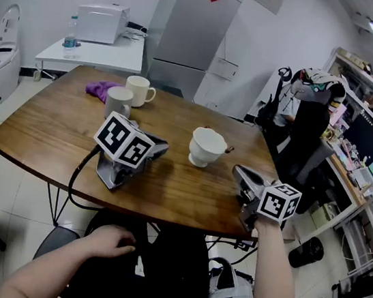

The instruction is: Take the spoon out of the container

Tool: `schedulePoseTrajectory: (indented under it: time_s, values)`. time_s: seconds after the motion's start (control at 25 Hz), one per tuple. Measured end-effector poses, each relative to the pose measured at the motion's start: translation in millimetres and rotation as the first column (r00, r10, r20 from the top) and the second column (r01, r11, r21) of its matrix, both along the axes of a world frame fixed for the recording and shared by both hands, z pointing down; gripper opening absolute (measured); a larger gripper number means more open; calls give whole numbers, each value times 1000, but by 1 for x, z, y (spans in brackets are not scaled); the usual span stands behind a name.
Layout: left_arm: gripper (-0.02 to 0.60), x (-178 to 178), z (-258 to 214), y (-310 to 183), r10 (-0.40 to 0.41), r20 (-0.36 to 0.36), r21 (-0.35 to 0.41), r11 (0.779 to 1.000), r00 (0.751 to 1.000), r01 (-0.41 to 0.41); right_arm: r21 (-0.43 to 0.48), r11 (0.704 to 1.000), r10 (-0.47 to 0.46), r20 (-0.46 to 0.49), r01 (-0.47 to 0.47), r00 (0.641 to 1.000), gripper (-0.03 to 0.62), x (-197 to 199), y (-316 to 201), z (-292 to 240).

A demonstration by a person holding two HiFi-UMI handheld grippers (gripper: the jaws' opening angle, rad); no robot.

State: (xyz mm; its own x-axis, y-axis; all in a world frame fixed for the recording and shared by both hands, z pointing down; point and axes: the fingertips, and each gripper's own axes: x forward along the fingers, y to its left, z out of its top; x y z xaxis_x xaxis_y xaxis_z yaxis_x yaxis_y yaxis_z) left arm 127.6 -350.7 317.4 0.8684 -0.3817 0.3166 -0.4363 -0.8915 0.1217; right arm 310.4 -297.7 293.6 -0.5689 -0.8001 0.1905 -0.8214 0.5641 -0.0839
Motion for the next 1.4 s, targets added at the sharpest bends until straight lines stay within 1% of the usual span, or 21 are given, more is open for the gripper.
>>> schedulePoseTrajectory:
  time_s: [0.16,0.56,0.68,0.8,0.88,0.92,0.96,1.04,1.12,1.24,1.4]
  values:
    - [12,-1,-5,-5,-9,-2,11,1000,1000,9,9,1000,-8,-3,8,1000,2,-1,-6,-4]
    - [12,3,-2,-4,-9,-1,8,1000,1000,9,16,1000,-6,0,6,1000,2,4,-4,-1]
    - [12,3,-2,-3,-9,-2,10,1000,1000,9,46,999,-8,-8,8,1000,2,2,-2,-7]
    - [12,3,-3,-4,-9,-1,10,1000,1000,9,78,997,-4,-82,10,997,2,-2,-1,-15]
    - [12,3,-3,-4,-10,-1,10,1000,1000,10,96,995,-10,-182,28,983,3,-6,0,-18]
    - [12,3,-3,-4,-9,-2,10,1000,1000,10,106,994,-12,-251,40,968,3,-9,1,-19]
    - [12,3,-3,-5,-9,-2,10,1000,1000,9,117,992,-12,-330,54,944,3,-11,2,-19]
    - [12,3,-3,-6,-9,-2,10,1000,1000,9,138,987,-2,-486,80,874,3,-14,2,-20]
    - [12,2,-3,-7,-9,-1,11,1000,1000,9,154,983,12,-609,103,793,3,-18,1,-23]
    - [12,2,-2,-6,-9,-1,11,1000,1000,9,167,976,29,-738,140,674,7,-22,-1,-27]
    - [12,2,-2,-7,-9,-2,11,1000,1000,9,166,969,50,-856,182,514,38,-25,-5,-30]
